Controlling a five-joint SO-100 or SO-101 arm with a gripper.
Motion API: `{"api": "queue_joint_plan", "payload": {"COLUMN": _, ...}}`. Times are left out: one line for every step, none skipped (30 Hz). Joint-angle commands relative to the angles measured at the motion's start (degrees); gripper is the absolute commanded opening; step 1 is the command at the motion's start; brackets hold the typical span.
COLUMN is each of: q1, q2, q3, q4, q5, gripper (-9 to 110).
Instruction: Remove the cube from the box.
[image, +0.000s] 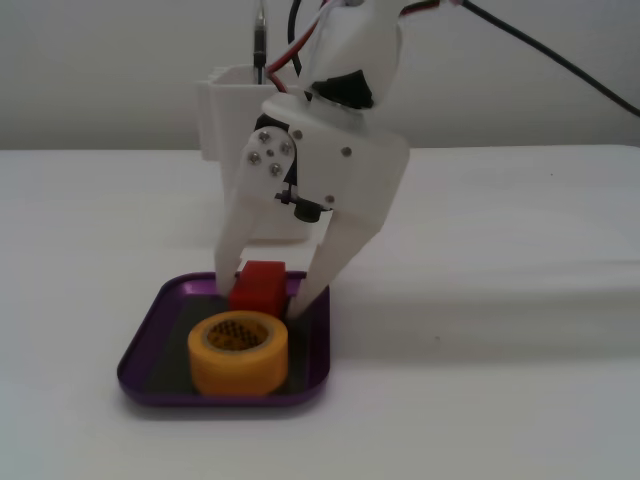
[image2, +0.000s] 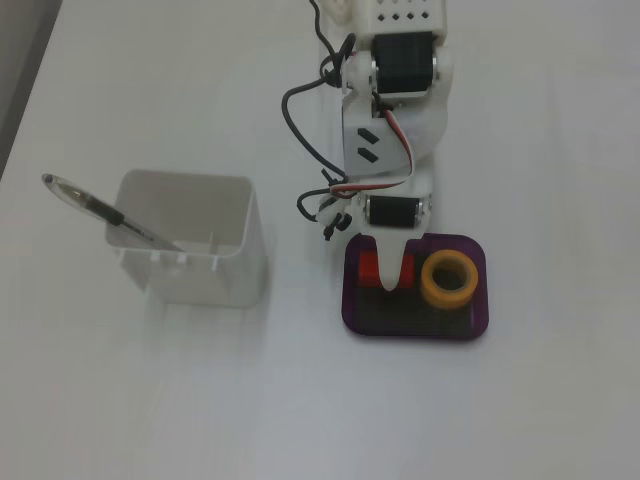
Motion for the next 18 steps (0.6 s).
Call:
{"api": "queue_joint_plan", "payload": {"q1": 0.2, "q2": 0.2, "q3": -2.3, "q4": -1.1, "q5": -0.3, "gripper": 3}}
{"api": "queue_joint_plan", "payload": {"q1": 0.2, "q2": 0.1, "q3": -2.4, "q4": -1.1, "q5": 0.0, "gripper": 1}}
{"api": "queue_joint_plan", "payload": {"q1": 0.2, "q2": 0.0, "q3": -2.4, "q4": -1.1, "q5": 0.2, "gripper": -1}}
{"api": "queue_joint_plan", "payload": {"q1": 0.2, "q2": 0.4, "q3": -2.4, "q4": -1.1, "q5": 0.3, "gripper": -1}}
{"api": "queue_joint_plan", "payload": {"q1": 0.2, "q2": 0.6, "q3": -2.4, "q4": -1.1, "q5": 0.3, "gripper": -1}}
{"api": "queue_joint_plan", "payload": {"q1": 0.1, "q2": 0.6, "q3": -2.4, "q4": -1.1, "q5": 0.3, "gripper": -1}}
{"api": "queue_joint_plan", "payload": {"q1": 0.1, "q2": 0.7, "q3": -2.4, "q4": -1.1, "q5": 0.3, "gripper": -1}}
{"api": "queue_joint_plan", "payload": {"q1": 0.0, "q2": 0.9, "q3": -2.5, "q4": -1.0, "q5": 0.3, "gripper": -1}}
{"api": "queue_joint_plan", "payload": {"q1": -0.1, "q2": 1.1, "q3": -2.9, "q4": -0.5, "q5": 0.3, "gripper": -1}}
{"api": "queue_joint_plan", "payload": {"q1": -0.2, "q2": 1.8, "q3": -4.3, "q4": -0.2, "q5": 0.3, "gripper": -1}}
{"api": "queue_joint_plan", "payload": {"q1": -0.1, "q2": 2.6, "q3": -5.3, "q4": 0.4, "q5": 0.4, "gripper": -1}}
{"api": "queue_joint_plan", "payload": {"q1": -0.1, "q2": 3.6, "q3": -6.2, "q4": 1.4, "q5": 0.4, "gripper": -1}}
{"api": "queue_joint_plan", "payload": {"q1": -0.2, "q2": 4.4, "q3": -7.3, "q4": 2.7, "q5": 0.4, "gripper": -1}}
{"api": "queue_joint_plan", "payload": {"q1": -0.5, "q2": 5.4, "q3": -8.1, "q4": 4.0, "q5": 0.4, "gripper": -1}}
{"api": "queue_joint_plan", "payload": {"q1": -0.7, "q2": 6.5, "q3": -9.0, "q4": 5.1, "q5": 0.4, "gripper": -1}}
{"api": "queue_joint_plan", "payload": {"q1": -0.7, "q2": 7.6, "q3": -10.1, "q4": 6.3, "q5": 0.4, "gripper": -1}}
{"api": "queue_joint_plan", "payload": {"q1": -0.7, "q2": 9.0, "q3": -11.2, "q4": 7.8, "q5": 0.4, "gripper": -1}}
{"api": "queue_joint_plan", "payload": {"q1": -0.7, "q2": 10.3, "q3": -12.0, "q4": 9.2, "q5": 0.4, "gripper": -1}}
